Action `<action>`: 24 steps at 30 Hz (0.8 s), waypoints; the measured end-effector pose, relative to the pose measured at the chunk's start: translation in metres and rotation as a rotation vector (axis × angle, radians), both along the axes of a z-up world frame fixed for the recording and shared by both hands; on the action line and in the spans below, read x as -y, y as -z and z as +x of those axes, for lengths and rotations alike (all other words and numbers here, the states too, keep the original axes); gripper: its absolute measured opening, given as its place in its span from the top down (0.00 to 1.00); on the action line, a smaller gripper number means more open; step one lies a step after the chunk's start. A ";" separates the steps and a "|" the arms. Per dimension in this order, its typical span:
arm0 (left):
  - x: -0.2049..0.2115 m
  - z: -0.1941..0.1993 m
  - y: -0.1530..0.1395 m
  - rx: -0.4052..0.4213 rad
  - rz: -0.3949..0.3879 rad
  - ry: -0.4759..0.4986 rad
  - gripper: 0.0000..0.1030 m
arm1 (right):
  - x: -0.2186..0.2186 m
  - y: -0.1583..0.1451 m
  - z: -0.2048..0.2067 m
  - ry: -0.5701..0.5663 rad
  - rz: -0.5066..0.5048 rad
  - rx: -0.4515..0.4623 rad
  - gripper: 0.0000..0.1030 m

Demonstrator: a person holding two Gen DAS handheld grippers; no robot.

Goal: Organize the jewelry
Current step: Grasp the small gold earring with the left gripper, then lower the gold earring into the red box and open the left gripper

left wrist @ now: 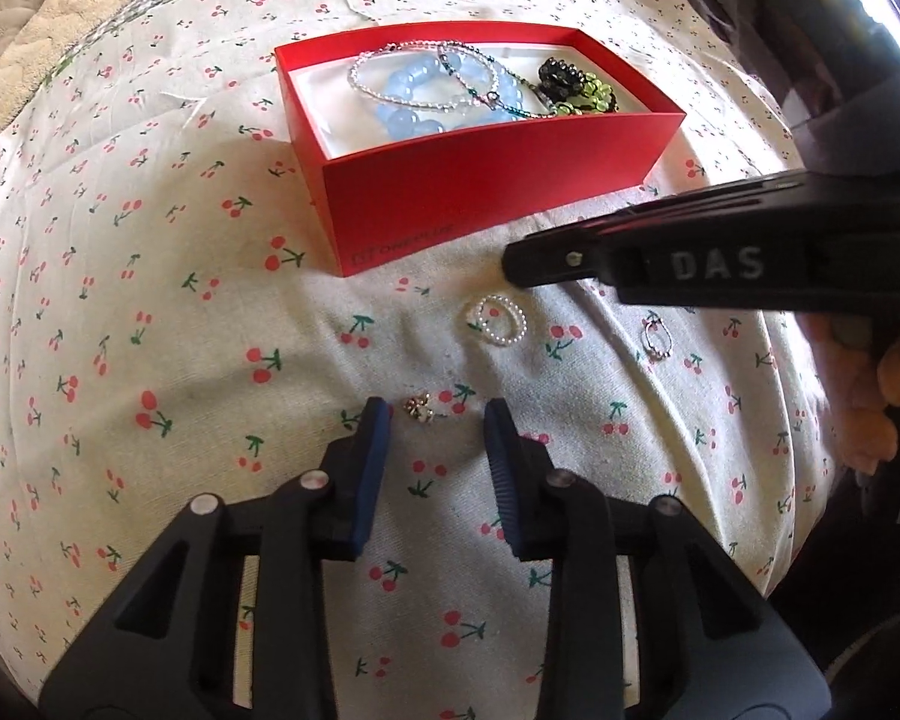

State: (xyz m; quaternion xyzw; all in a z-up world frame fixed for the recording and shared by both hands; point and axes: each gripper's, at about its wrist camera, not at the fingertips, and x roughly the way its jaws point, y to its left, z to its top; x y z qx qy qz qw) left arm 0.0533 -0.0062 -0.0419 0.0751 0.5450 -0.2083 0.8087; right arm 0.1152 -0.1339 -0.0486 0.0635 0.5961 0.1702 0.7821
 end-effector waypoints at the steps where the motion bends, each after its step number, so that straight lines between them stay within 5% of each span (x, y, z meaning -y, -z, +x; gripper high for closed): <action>1: 0.001 -0.001 0.001 0.001 0.000 -0.004 0.69 | 0.004 -0.001 -0.001 0.004 0.008 -0.005 0.93; 5: 0.005 -0.002 0.001 0.005 0.003 -0.007 0.74 | 0.021 -0.008 -0.006 0.019 0.043 -0.015 0.93; 8: 0.010 0.000 0.003 -0.001 -0.001 -0.005 0.90 | 0.034 -0.015 -0.009 0.034 0.067 -0.017 0.93; 24: 0.008 0.001 -0.015 0.013 -0.047 -0.042 0.93 | 0.068 -0.042 -0.020 0.071 0.152 0.011 0.93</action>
